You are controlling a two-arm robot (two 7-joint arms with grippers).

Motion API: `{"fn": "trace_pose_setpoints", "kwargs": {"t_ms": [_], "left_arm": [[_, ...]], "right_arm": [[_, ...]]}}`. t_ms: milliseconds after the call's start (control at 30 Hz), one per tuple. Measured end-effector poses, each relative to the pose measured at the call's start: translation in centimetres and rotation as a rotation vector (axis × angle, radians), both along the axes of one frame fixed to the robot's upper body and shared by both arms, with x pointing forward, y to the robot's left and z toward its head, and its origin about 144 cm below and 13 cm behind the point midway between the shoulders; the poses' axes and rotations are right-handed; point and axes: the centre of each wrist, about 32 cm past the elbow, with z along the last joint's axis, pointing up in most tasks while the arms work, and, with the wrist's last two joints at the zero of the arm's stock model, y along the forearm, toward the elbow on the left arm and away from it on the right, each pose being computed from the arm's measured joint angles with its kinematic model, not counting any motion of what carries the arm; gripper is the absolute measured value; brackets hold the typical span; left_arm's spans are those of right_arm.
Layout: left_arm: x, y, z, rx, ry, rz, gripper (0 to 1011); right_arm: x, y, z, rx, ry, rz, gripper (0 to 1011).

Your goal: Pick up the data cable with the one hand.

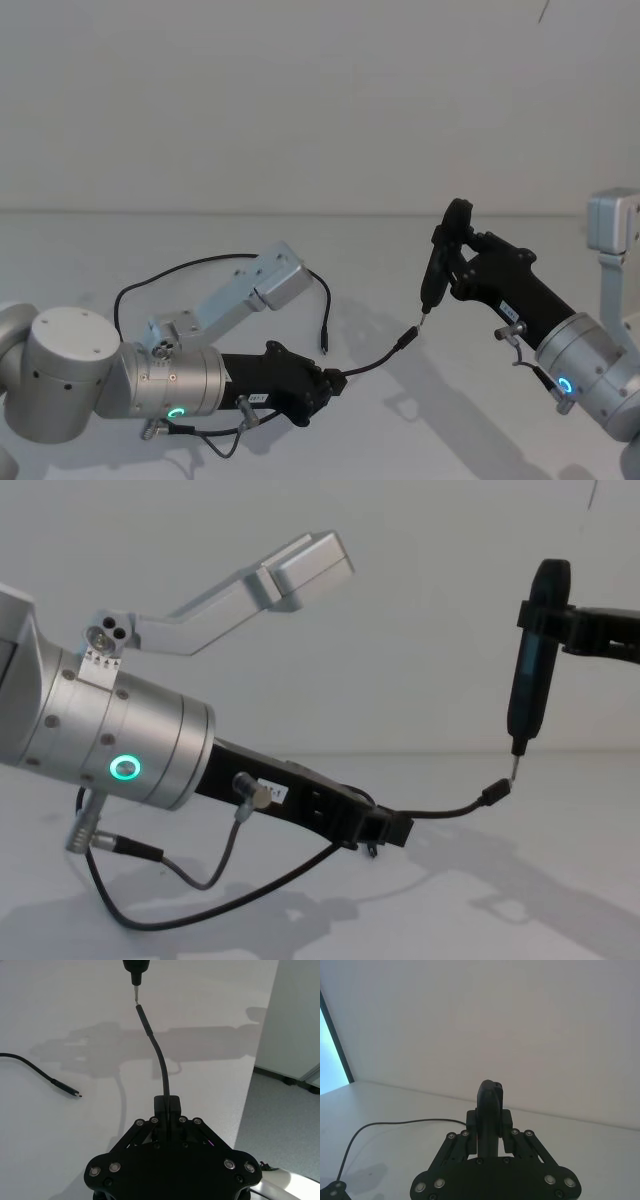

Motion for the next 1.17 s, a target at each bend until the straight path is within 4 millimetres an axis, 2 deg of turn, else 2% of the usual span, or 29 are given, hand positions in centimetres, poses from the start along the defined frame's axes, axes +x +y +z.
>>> {"fn": "trace_pose_setpoints", "kwargs": {"t_ms": [1167], "left_arm": [[0.00,0.00,0.00,0.000,0.000,0.000,39]], "right_arm": [[0.14,0.04,-0.01,0.026,0.021,0.012,279]]}}
